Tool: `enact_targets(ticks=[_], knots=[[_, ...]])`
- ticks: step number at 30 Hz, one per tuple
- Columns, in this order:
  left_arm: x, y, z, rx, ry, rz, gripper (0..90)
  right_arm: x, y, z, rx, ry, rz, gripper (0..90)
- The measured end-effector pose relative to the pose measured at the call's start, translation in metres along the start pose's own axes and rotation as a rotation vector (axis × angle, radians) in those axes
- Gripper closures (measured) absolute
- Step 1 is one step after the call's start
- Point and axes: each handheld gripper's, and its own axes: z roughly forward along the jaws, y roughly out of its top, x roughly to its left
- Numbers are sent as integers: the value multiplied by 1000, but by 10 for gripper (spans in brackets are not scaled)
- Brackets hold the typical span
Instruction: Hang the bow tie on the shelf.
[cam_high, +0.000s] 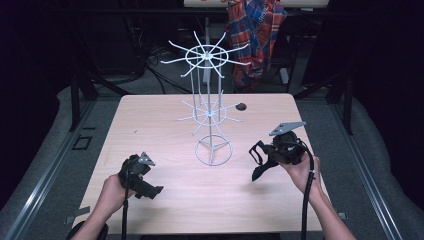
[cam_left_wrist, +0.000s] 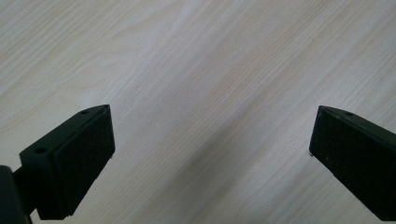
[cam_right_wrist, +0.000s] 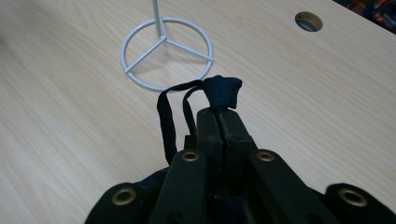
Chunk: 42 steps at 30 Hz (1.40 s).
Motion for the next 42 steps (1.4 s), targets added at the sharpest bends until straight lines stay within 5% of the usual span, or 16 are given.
enact_targets(ticks=[15,42], knots=[[0,1,0,1,-2,8,1,5,33,-1,-43,-4,-16,884],[0,1,1,2,-2,7,2,10,56,-18,-119,-13,-40,884]])
